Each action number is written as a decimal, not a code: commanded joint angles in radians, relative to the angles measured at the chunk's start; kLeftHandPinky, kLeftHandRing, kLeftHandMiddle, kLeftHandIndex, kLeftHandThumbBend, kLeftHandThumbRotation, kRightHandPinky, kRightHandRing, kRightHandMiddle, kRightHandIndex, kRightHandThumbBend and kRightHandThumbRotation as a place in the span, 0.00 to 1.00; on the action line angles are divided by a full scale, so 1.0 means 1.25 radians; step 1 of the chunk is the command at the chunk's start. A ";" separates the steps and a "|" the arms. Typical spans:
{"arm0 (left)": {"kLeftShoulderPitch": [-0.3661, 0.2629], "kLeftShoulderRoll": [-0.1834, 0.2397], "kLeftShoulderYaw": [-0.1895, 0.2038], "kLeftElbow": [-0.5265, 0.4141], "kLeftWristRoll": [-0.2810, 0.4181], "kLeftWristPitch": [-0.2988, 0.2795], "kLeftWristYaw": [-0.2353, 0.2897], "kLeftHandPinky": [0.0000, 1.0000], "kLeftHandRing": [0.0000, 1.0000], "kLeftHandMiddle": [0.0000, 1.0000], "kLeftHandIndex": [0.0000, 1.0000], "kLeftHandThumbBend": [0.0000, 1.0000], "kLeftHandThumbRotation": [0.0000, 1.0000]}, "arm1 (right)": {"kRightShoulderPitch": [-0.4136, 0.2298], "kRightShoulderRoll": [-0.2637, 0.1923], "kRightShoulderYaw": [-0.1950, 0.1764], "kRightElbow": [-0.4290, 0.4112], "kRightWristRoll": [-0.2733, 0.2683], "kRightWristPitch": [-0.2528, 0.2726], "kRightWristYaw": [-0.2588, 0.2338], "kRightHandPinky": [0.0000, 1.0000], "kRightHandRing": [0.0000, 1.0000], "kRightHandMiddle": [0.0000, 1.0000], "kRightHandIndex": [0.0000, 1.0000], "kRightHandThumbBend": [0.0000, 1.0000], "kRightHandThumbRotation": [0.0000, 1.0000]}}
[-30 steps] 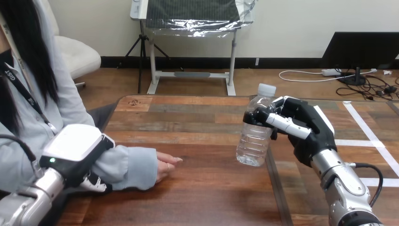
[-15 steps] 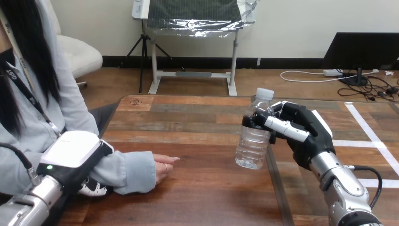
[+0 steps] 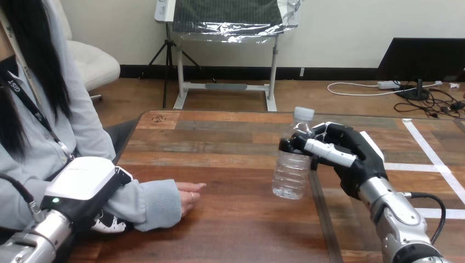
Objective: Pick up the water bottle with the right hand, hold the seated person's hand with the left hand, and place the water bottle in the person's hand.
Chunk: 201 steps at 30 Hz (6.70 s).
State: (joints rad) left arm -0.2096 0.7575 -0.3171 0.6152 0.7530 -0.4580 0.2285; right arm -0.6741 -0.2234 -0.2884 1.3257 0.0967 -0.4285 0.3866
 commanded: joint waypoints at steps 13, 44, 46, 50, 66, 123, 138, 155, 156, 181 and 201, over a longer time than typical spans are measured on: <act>0.044 0.001 0.062 -0.209 -0.042 -0.006 -0.045 0.26 0.29 0.34 0.36 0.76 0.00 | -0.149 0.013 0.038 0.010 -0.070 0.036 -0.075 0.26 0.25 0.34 0.35 0.70 0.00; 0.162 -0.017 0.137 -0.456 -0.056 0.059 -0.133 0.27 0.29 0.35 0.37 0.80 0.00 | -0.190 0.065 0.098 0.023 -0.177 0.091 -0.154 0.29 0.31 0.39 0.38 0.73 0.00; 0.165 -0.018 0.139 -0.463 -0.054 0.063 -0.135 0.27 0.29 0.35 0.37 0.80 0.00 | -0.190 0.067 0.099 0.023 -0.180 0.089 -0.154 0.29 0.32 0.39 0.38 0.74 0.00; 0.168 -0.019 0.143 -0.475 -0.055 0.066 -0.143 0.27 0.29 0.35 0.37 0.81 0.00 | -0.191 0.075 0.106 0.023 -0.191 0.089 -0.152 0.28 0.31 0.39 0.38 0.75 0.00; 0.158 -0.037 0.138 -0.490 -0.054 0.078 -0.153 0.27 0.28 0.34 0.36 0.82 0.00 | -0.183 0.105 0.136 0.021 -0.222 0.063 -0.137 0.23 0.26 0.35 0.37 0.71 0.00; 0.049 -0.107 0.102 -0.303 -0.045 0.001 -0.112 0.25 0.28 0.34 0.35 0.84 0.00 | -0.080 0.111 0.117 -0.019 -0.099 -0.107 0.122 0.17 0.21 0.31 0.34 0.72 0.00; 0.034 -0.118 0.097 -0.281 -0.048 -0.001 -0.125 0.27 0.30 0.36 0.38 0.83 0.00 | -0.051 0.112 0.101 -0.041 -0.039 -0.129 0.198 0.17 0.22 0.33 0.35 0.72 0.00; 0.016 -0.127 0.091 -0.258 -0.039 -0.006 -0.108 0.29 0.32 0.37 0.40 0.84 0.00 | -0.032 0.112 0.086 -0.055 0.000 -0.158 0.238 0.18 0.23 0.34 0.35 0.72 0.00; 0.016 -0.127 0.091 -0.256 -0.039 -0.007 -0.108 0.29 0.32 0.37 0.40 0.85 0.00 | -0.032 0.112 0.085 -0.055 0.002 -0.158 0.239 0.18 0.24 0.34 0.35 0.72 0.00; 0.007 -0.123 0.092 -0.239 -0.033 -0.007 -0.112 0.44 0.49 0.54 0.58 0.92 0.12 | -0.044 0.105 0.082 -0.052 0.012 -0.111 0.217 0.46 0.51 0.56 0.63 0.89 0.08; 0.021 -0.111 0.094 -0.259 0.009 0.018 -0.104 0.76 0.79 0.82 0.85 1.00 0.34 | -0.047 0.080 0.144 -0.049 -0.084 -0.126 0.125 0.86 0.88 0.87 0.95 1.00 0.56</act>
State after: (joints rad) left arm -0.1295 0.6168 -0.1929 0.3131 0.7541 -0.4493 0.0781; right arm -0.6686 -0.1244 -0.1272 1.2981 0.0037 -0.5641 0.5480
